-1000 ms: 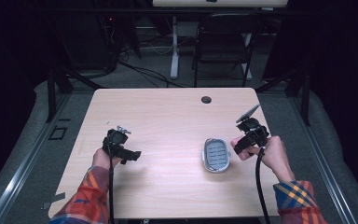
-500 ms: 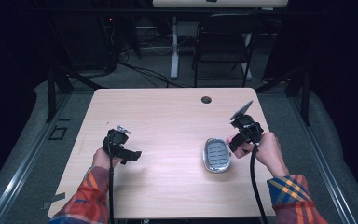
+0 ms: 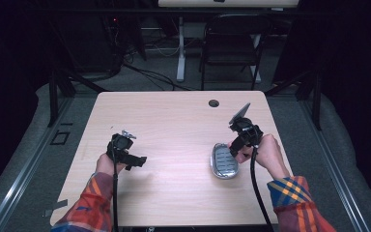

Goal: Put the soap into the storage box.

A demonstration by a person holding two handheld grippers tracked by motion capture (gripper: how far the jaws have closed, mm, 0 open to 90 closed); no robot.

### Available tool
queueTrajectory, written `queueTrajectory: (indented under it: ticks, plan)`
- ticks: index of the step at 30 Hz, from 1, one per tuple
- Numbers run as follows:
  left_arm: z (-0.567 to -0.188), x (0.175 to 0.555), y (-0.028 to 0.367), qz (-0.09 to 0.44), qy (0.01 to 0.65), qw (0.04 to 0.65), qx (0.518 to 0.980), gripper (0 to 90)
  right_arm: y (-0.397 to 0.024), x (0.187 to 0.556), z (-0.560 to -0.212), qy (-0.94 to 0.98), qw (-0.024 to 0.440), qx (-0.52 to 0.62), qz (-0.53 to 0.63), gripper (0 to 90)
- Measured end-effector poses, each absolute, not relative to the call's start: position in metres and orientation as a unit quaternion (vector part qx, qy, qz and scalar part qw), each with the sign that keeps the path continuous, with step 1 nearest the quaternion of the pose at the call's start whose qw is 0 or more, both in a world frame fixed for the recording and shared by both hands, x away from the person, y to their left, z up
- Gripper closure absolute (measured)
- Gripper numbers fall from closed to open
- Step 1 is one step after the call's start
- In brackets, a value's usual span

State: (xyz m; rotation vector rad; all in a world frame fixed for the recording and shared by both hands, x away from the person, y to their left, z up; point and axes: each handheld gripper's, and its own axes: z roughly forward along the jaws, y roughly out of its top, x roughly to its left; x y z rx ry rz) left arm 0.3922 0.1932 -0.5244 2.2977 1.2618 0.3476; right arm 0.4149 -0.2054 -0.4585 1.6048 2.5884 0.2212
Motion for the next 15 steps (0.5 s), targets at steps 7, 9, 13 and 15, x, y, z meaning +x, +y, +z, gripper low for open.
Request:
queueTrajectory:
  ticks: [7, 9, 13, 15]
  plan:
    - [-0.525, 0.392, 0.193, 0.124, 0.46, 0.246, 0.844, 5.3, -0.199, 0.418, -0.463, 0.852, 0.038, 0.518, 0.06, 37.4]
    - [-0.525, 0.393, 0.194, 0.124, 0.462, 0.246, 0.843, 5.3, -0.196, 0.418, -0.463, 0.855, 0.037, 0.514, 0.052, 37.4]
    - [-0.524, 0.392, 0.194, 0.124, 0.46, 0.247, 0.844, 5.4, -0.19, 0.418, -0.468, 0.853, 0.042, 0.517, 0.054, 37.4]
    - [-0.525, 0.392, 0.194, 0.124, 0.459, 0.247, 0.844, 5.4, -0.187, 0.419, -0.469, 0.854, 0.043, 0.517, 0.047, 37.4]
